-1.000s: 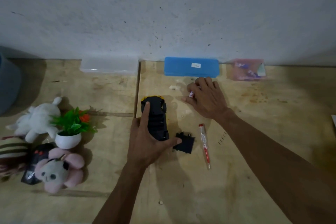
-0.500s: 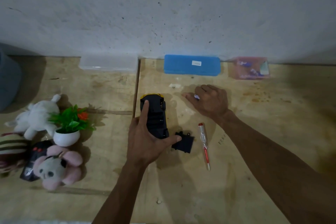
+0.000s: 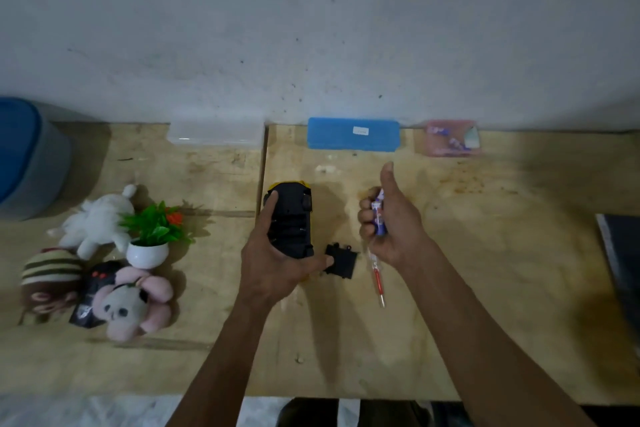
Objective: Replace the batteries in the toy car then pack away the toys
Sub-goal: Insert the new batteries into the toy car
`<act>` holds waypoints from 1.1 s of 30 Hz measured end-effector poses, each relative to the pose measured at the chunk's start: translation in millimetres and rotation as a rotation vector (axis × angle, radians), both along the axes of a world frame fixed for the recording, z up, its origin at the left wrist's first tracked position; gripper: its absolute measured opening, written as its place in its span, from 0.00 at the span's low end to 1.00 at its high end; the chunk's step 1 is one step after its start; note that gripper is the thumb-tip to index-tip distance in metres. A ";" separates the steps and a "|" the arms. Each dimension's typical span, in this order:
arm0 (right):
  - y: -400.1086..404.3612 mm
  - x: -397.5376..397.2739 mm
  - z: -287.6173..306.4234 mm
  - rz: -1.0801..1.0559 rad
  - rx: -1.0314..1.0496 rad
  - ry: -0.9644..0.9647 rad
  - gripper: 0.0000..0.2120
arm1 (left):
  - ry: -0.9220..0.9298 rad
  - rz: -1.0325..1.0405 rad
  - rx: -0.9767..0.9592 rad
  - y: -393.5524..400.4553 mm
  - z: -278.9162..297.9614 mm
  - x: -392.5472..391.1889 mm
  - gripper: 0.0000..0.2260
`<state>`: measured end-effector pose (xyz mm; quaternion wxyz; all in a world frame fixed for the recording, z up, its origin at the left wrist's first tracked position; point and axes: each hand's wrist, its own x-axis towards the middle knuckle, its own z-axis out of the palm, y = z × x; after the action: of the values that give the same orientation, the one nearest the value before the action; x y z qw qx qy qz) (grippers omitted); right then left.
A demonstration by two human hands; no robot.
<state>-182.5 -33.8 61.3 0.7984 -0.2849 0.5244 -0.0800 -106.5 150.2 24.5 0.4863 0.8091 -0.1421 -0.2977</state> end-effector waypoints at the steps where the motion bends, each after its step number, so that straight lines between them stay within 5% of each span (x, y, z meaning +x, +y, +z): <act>1: 5.4 -5.7 8.7 0.012 0.049 -0.039 0.22 | 0.011 0.002 -0.029 0.9 7.9 -0.8 0.59; 7: 30.7 -32.2 71.2 0.043 0.186 -0.304 0.14 | -0.007 -0.058 -0.150 7.6 68.1 -2.6 0.62; 14: 43.5 -52.8 119.5 0.128 -0.029 -0.332 0.14 | -0.114 -0.172 -0.206 15.1 122.6 -4.1 0.63; 23: 53.1 -62.9 161.9 0.177 -0.007 -0.469 0.07 | -0.287 -0.220 -0.161 20.8 147.7 -13.5 0.65; 27: 52.6 -65.0 166.0 0.239 -0.066 -0.432 0.13 | -0.295 -0.215 -0.150 19.3 149.1 -15.3 0.66; 33: 58.9 -56.1 167.7 0.283 -0.323 -0.218 0.09 | -0.295 -0.236 -0.142 22.9 149.5 -16.4 0.65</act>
<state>-238.6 25.1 229.0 0.7976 -0.4694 0.3703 -0.0803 -122.9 173.1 174.0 0.4779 0.7853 -0.3264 -0.2200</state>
